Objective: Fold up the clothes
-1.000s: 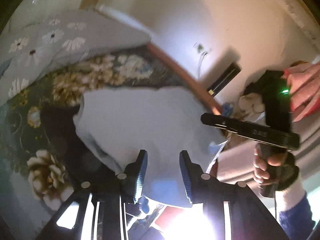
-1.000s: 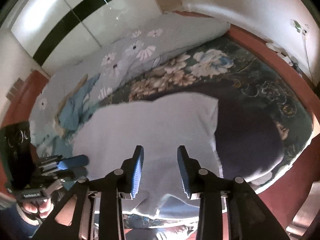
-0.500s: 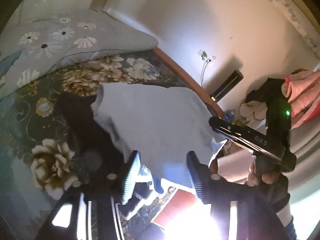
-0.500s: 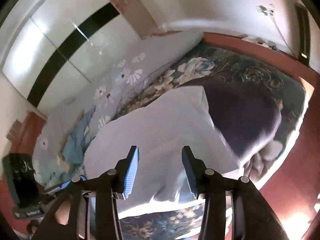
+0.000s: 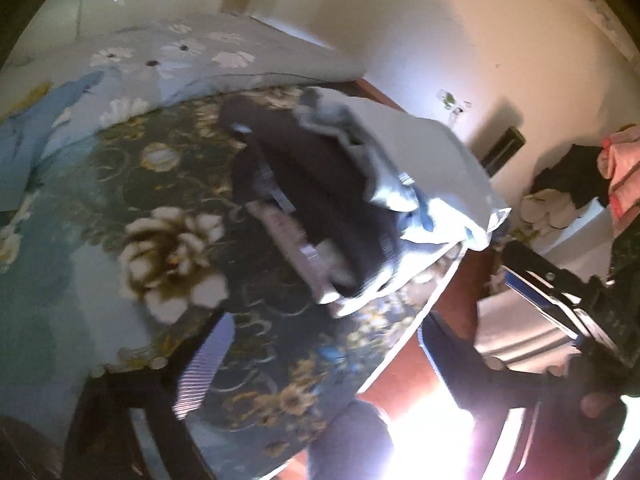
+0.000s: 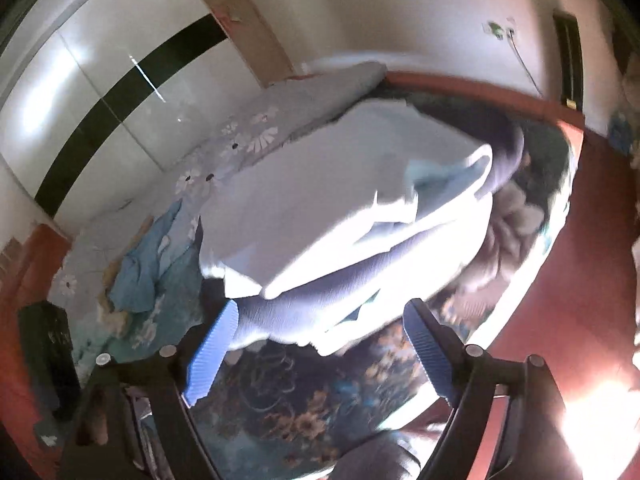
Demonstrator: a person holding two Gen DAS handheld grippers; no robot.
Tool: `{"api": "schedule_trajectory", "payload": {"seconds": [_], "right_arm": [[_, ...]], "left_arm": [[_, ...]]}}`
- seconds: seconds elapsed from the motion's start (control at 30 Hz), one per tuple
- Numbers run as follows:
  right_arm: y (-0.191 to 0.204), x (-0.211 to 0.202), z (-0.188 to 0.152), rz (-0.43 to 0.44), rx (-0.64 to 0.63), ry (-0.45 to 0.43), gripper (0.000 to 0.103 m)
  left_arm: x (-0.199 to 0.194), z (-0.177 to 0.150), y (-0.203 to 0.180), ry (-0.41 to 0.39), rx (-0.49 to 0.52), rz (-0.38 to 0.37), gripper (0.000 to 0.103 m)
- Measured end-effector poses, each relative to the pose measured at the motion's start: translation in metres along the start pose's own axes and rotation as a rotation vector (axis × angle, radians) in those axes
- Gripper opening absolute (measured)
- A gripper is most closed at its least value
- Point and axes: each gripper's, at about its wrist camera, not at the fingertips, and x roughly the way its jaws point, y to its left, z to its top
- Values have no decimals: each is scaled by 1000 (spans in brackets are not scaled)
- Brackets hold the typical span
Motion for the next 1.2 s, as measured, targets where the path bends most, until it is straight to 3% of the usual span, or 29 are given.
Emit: {"api": "schedule_trajectory", "payload": {"seconds": [0.47,0.73,0.93,1.2], "right_arm": [[25,-14,-48,-105,-28,-16,98],[49,-21,-61,-175,-113,-30,103],[60,-22,-64,-216,-144,-37,103],[61,-28,-67,-300,-139,-64,103]], "left_arm": [[-35,-32,34,-103,-17,73,103],[-62,-26,32,-190,-13,81,103],[-73,-24,15,-233,66,150,103],[-74,-24,7,-236,91,127,103]]}}
